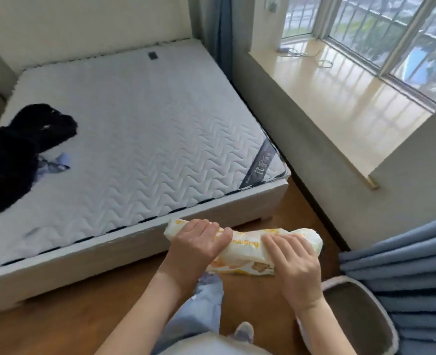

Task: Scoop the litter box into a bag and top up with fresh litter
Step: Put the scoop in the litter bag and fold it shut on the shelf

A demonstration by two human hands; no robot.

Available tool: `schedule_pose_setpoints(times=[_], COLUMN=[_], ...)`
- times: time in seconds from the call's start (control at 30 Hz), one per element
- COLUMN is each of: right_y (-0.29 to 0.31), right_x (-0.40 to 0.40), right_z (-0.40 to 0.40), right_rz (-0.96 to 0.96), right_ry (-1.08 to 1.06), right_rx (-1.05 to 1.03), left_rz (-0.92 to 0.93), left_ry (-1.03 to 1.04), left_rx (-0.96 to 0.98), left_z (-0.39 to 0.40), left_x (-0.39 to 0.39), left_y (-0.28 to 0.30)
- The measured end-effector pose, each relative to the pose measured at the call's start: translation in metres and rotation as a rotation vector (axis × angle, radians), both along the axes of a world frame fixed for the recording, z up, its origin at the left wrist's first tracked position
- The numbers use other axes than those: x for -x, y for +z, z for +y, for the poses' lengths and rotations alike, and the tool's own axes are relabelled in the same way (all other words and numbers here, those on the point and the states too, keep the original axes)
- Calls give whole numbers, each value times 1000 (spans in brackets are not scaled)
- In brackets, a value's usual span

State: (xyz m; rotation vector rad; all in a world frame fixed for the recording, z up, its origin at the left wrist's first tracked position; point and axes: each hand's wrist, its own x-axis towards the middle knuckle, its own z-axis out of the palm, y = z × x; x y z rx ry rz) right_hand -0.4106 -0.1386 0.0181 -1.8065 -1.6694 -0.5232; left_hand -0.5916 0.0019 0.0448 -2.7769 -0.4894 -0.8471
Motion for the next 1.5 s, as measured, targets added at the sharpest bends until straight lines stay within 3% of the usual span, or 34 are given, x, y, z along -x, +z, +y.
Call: schedule_pose_setpoints(times=[0.37, 0.73, 0.93, 1.07, 1.23, 1.5], right_y=[15, 17, 23, 23, 33, 2], right_x=[147, 390, 516, 596, 701, 856], right_z=[83, 173, 217, 255, 295, 374], right_rz=[-49, -107, -121, -120, -50, -91], right_ry=[505, 851, 1059, 1173, 1320, 1427], right_rx=[103, 53, 18, 139, 331, 270], left_rz=[-2, -19, -39, -45, 32, 136], left_ry=[501, 869, 1080, 1230, 1370, 1576], left_rx=[-10, 85, 37, 53, 118, 305], left_z=[-21, -23, -24, -12, 15, 57], left_x=[193, 435, 546, 608, 691, 814], left_y=[3, 6, 10, 12, 11, 16])
